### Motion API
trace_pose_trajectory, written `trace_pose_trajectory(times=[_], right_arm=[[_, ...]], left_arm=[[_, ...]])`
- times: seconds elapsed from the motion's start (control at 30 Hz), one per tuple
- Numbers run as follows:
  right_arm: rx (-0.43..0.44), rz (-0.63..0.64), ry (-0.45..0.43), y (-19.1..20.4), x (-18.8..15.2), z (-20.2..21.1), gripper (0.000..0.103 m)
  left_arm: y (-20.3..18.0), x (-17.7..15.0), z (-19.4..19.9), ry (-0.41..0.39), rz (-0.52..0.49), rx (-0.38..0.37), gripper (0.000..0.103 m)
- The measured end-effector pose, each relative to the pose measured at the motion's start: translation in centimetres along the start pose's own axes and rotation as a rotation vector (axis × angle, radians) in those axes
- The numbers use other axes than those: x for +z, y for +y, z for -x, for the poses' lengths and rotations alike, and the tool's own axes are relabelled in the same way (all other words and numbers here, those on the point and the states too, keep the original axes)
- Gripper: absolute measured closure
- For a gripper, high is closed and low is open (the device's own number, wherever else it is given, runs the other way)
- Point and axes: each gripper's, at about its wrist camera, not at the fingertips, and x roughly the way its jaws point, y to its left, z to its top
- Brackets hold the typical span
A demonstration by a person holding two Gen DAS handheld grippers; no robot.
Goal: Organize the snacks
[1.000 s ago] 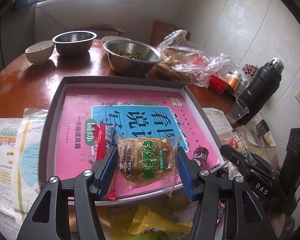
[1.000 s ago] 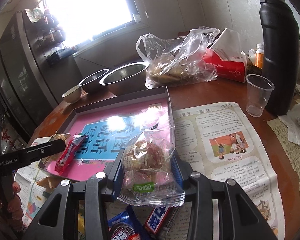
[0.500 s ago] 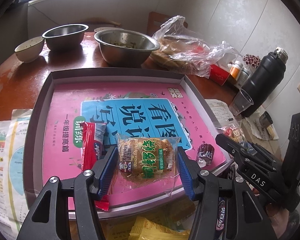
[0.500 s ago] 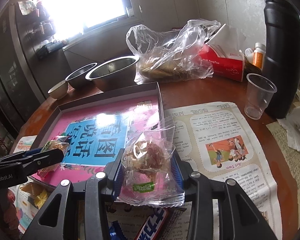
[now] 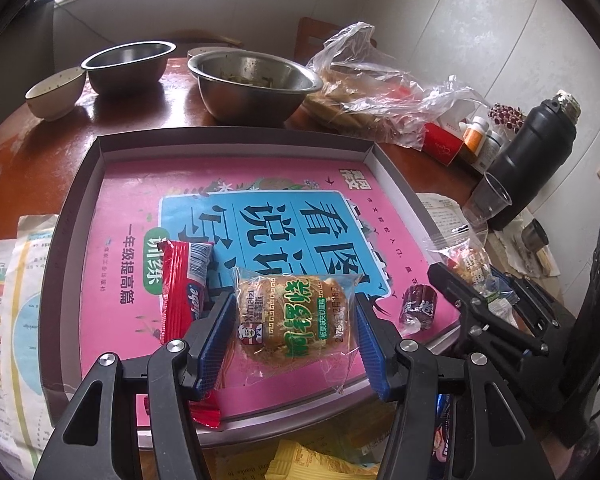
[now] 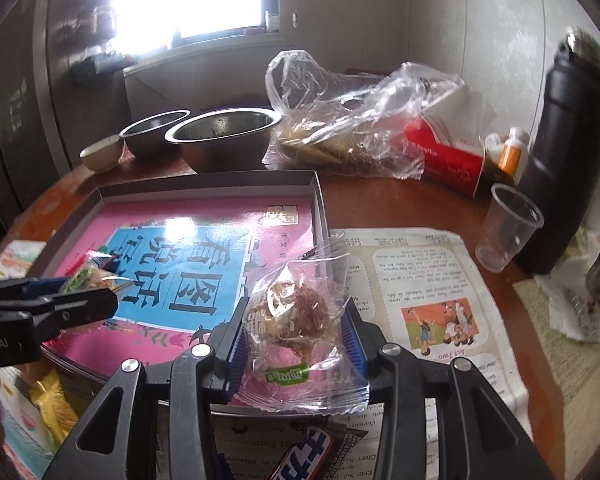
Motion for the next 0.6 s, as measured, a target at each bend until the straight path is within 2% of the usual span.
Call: trace_pose_trajectory(times=[0.13, 0.3, 0.4, 0.6], right_arm=[[-0.025, 0.074, -0.011, 1.6, -0.1, 0.0, 0.060], [0.072, 0.021, 0.018, 1.6, -0.2, -0.3, 0.060], [0.196, -0.095, 0.072, 0.4, -0.3, -1.0, 0.060], [0.277, -0.159, 0.089, 0.0, -0.5, -1.3, 0.060]], left_arm=[[0.1, 0.0, 0.0, 0.002, 0.003, -0.001, 0.043], [0.2, 0.0, -0.1, 0.002, 0.005, 0.000, 0.043], [0.2, 0.0, -0.2, 0.005, 0.007, -0.002, 0.043], [0.2, -0.1, -0.5, 0.015, 0.005, -0.004, 0.043]])
